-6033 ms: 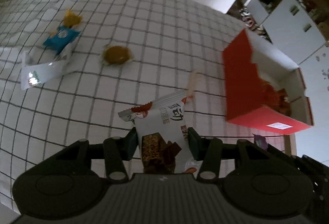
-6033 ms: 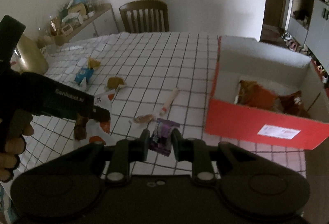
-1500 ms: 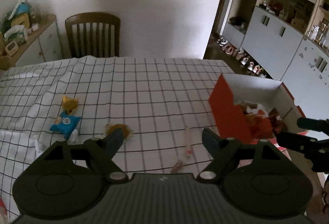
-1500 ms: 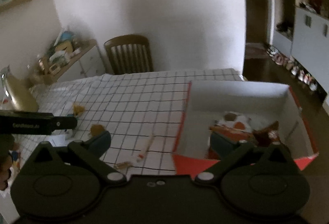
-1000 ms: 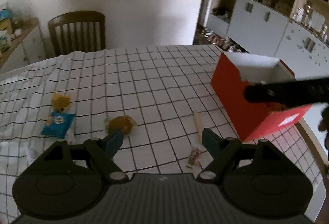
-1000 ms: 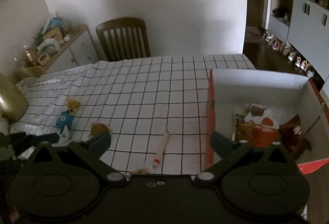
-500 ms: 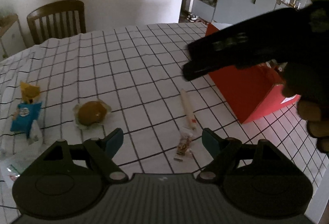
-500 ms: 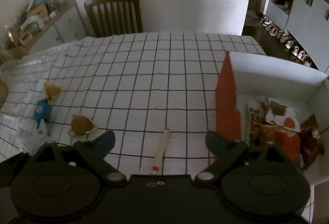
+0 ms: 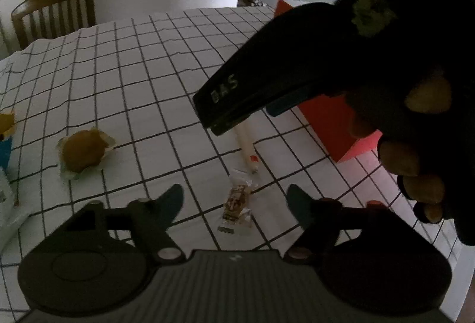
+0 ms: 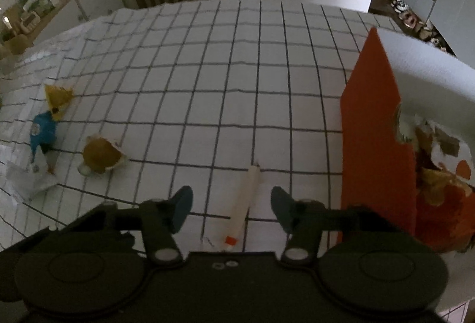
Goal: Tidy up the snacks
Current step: 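Grasp the small clear packet with left gripper while right grasps the white stick snack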
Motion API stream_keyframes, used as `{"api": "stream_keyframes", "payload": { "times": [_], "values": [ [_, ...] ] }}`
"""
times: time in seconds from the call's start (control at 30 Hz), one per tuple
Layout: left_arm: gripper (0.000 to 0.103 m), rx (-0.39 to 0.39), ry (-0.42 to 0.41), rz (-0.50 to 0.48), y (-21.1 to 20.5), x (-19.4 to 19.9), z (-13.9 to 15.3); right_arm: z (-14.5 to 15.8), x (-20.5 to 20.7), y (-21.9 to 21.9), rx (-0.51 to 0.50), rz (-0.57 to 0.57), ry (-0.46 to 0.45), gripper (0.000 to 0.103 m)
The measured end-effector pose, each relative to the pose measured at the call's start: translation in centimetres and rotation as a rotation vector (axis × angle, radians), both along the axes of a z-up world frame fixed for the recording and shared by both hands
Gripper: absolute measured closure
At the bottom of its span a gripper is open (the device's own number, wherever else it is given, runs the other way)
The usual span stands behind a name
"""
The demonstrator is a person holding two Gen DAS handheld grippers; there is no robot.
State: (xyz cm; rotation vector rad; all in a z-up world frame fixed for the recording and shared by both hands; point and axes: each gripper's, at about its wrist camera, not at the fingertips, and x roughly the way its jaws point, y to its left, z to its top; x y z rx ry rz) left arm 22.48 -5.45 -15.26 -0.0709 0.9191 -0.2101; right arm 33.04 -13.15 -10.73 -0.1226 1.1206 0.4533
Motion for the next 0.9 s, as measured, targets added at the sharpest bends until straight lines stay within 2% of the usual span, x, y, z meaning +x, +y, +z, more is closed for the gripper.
{"api": "stream_keyframes", "payload": {
  "times": [0.27, 0.53, 0.57, 0.77, 0.9],
  "values": [
    [0.055, 0.069, 0.005, -0.069, -1.3, 0.8, -1.5, -1.6, 1.0, -0.4, -0.007, -0.030, 0.067, 0.070],
    [0.061, 0.129, -0.012, -0.139, -3.0, 1.3, -2.3, -2.2, 1.1, -0.1, -0.011, -0.029, 0.078, 0.083],
    [0.064, 0.133, -0.013, -0.141, -3.1, 1.3, -2.3, -2.2, 1.1, -0.1, -0.013, -0.027, 0.078, 0.087],
    [0.084, 0.131, -0.014, -0.115, -3.0, 1.3, -2.3, -2.3, 1.1, -0.2, -0.021, -0.028, 0.068, 0.094],
    [0.086, 0.116, -0.010, -0.070, -2.5, 1.0, -2.2, -2.3, 0.9, -0.7, 0.001, -0.046, 0.073, 0.094]
  ]
}}
